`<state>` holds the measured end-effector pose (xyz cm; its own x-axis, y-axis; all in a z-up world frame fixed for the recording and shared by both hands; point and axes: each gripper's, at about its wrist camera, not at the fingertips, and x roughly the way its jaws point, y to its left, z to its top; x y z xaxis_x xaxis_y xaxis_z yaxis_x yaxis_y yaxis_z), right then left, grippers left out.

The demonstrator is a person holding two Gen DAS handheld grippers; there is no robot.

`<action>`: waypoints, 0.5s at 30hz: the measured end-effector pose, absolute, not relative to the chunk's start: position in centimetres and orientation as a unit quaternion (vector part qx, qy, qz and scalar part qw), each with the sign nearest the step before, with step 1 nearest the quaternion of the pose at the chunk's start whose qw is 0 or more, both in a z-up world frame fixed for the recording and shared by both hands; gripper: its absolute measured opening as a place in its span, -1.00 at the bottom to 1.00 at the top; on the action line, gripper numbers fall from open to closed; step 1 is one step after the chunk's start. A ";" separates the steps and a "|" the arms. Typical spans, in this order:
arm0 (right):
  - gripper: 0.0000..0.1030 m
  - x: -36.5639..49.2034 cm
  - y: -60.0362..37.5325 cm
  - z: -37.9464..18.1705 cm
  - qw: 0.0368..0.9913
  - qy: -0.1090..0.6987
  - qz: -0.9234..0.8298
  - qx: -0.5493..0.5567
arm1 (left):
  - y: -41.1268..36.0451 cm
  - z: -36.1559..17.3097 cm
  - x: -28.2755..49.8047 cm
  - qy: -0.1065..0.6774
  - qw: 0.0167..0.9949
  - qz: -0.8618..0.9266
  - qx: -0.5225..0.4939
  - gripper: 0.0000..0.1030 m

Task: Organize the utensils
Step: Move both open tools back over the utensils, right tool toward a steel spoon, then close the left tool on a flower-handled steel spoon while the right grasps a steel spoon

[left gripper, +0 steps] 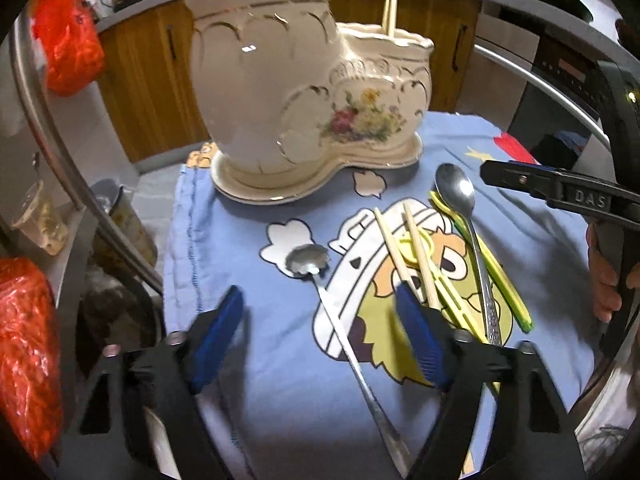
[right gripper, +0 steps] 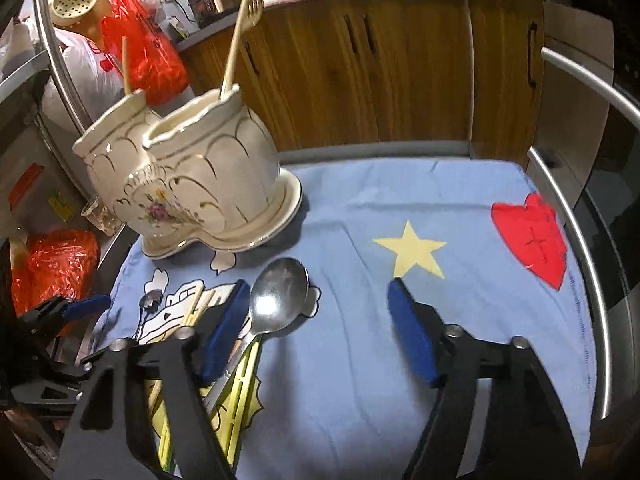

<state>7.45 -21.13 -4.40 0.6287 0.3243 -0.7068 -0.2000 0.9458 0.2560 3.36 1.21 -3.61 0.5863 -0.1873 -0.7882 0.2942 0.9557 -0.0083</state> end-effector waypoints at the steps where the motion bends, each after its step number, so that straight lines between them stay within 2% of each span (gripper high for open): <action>1: 0.12 7.6 -21.1 -4.6 0.897 0.411 0.146 0.077 | 1.0 -3.8 3.4 0.438 0.886 -0.139 0.063 0.22; 8: -0.28 7.8 -20.3 -5.3 0.888 0.424 0.162 0.075 | 0.3 -4.3 3.8 0.448 0.878 -0.155 0.061 -0.49; 11: -0.41 7.8 -19.9 -5.4 0.887 0.423 0.170 0.069 | 0.1 -4.5 4.0 0.447 0.880 -0.147 0.068 -0.53; 15: -0.45 8.0 -19.5 -5.6 0.887 0.424 0.171 0.069 | 0.1 -4.5 4.5 0.445 0.883 -0.138 0.067 -0.53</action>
<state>8.00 -19.54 -5.58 0.5820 0.3622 -0.7281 -0.2450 0.9318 0.2678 4.47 0.08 -4.49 0.5667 -0.1838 -0.8032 0.3025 0.9531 -0.0047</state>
